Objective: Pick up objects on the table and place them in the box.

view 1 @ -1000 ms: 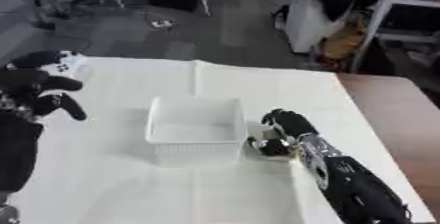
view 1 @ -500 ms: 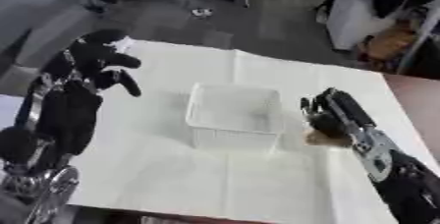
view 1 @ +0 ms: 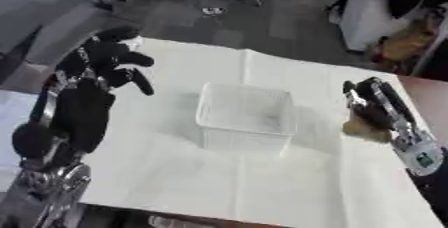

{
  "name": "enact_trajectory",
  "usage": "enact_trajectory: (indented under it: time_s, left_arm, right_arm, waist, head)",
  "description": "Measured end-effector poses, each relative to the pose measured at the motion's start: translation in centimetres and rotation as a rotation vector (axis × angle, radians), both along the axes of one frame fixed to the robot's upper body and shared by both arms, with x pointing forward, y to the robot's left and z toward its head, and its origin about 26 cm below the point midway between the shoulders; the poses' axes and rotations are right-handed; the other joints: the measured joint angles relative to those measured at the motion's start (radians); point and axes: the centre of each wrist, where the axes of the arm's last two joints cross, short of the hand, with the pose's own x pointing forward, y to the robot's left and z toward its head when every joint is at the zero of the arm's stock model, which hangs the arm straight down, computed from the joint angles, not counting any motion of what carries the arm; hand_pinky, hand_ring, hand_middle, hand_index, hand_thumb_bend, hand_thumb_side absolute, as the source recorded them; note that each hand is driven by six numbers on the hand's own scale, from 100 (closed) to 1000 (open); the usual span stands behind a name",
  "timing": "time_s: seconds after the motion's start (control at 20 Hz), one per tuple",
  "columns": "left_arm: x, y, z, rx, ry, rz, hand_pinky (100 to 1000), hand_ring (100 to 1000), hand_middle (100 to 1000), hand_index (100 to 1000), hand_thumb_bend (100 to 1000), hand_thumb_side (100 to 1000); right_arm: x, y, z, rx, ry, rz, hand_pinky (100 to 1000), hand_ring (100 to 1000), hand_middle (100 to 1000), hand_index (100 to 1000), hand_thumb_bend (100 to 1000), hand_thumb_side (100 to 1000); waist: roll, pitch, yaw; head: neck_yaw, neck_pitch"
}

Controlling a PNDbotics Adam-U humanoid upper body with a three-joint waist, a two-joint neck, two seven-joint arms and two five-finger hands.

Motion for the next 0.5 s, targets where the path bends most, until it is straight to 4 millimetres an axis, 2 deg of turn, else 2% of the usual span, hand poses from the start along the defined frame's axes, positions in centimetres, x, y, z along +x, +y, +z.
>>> enact_trajectory:
  time_s: [0.3, 0.5]
  left_arm:
    - [-0.1, 0.1, -0.1, 0.004, 0.004, 0.005, 424, 683, 787, 731, 690, 781]
    - [-0.1, 0.1, -0.3, 0.006, 0.007, 0.008, 424, 683, 787, 731, 689, 781]
  right_arm:
    - [0.4, -0.9, 2.9, 0.059, 0.002, 0.012, 100, 100, 100, 335, 100, 850]
    - [0.8, -0.1, 5.3, 0.111, -0.009, 0.061, 100, 100, 100, 328, 100, 849]
  waist:
    - [-0.003, -0.001, -0.007]
    - [-0.003, -0.006, -0.012]
  head:
    - [0.009, 0.005]
    - [0.013, 0.005]
